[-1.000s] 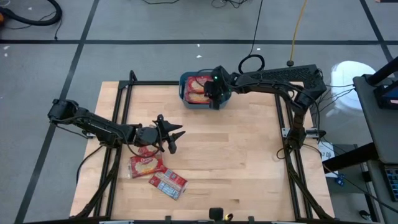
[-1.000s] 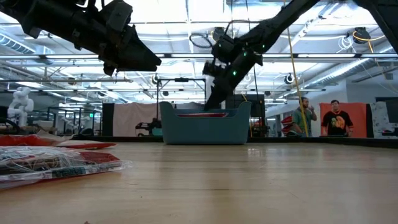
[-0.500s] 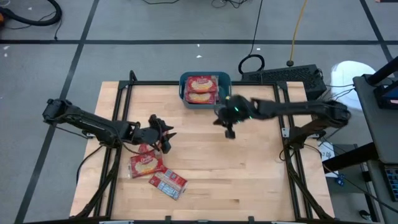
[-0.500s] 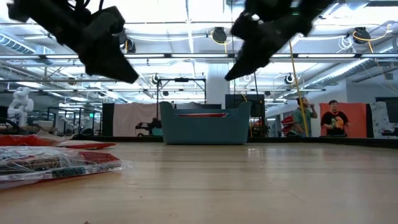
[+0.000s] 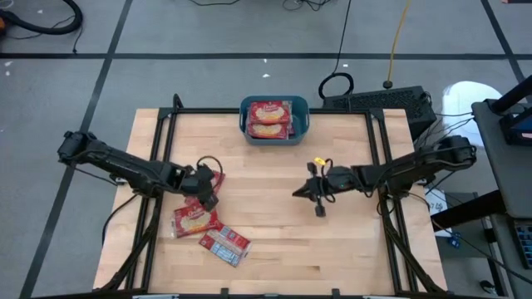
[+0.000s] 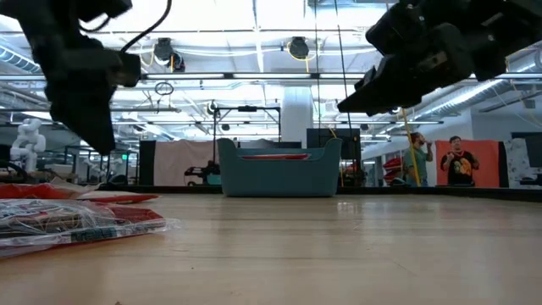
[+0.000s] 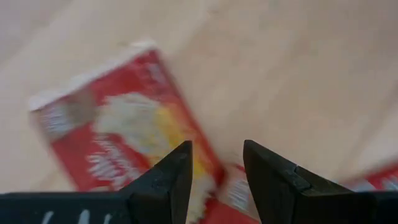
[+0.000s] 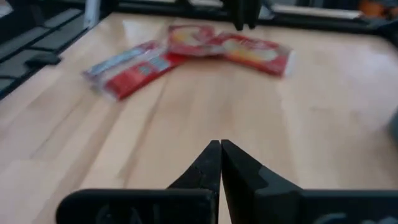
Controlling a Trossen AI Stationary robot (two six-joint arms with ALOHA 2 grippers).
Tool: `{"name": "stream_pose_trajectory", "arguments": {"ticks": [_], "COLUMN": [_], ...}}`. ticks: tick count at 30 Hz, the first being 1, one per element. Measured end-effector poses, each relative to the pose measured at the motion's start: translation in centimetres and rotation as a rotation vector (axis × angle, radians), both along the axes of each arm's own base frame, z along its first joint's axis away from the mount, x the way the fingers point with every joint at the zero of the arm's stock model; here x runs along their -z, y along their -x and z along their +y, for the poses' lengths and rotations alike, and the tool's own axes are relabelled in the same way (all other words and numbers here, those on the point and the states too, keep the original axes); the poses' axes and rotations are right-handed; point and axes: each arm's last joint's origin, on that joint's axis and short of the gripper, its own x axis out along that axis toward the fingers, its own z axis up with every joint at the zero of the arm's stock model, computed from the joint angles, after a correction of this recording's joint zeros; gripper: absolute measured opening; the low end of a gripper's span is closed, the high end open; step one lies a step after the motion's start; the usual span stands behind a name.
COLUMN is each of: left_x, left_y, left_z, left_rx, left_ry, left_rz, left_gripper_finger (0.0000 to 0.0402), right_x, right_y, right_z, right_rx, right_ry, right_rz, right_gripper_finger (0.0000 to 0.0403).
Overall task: Sort popcorn bags into baskets
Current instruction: Put the red popcorn bag into the blue bin
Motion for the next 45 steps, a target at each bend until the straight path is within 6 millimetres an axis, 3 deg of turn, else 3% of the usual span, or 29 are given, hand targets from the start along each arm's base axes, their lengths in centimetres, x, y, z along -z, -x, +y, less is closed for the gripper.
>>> {"name": "stream_pose_trajectory", "arguments": {"ticks": [9,16,22,28,37,45], "left_x": [-0.1,1.1,1.6,1.6,3.1,4.9], "left_y": [-0.2,1.6,4.2,5.8,7.0,6.6], "left_z": [-5.2,-8.2,-9.5,-10.9,-12.3,-12.8], "left_rx": [0.316,0.367,0.304,0.273,0.259,0.27], "left_ry": [0.023,0.059,0.156,0.206,0.109,-0.018], "left_rz": [-0.123,-0.023,0.133,0.162,0.189,0.204], "left_gripper_finger": [0.0155,0.0247,0.0308,0.0292,0.0237,0.0232], "right_x": [1.1,2.4,2.8,2.8,2.9,2.2], "right_y": [-0.5,-1.5,-4.0,-8.4,-15.4,-19.8], "right_z": [2.1,2.8,3.3,4.2,6.0,5.7], "right_rx": [-0.047,0.008,0.099,0.186,0.103,0.156], "right_ry": [-0.026,-0.132,-0.219,-0.384,-0.392,-0.576], "right_rz": [0.01,0.01,0.024,0.031,0.111,0.081], "right_gripper_finger": [0.0006,0.0006,0.0006,0.0006,0.0008,0.0077]}}
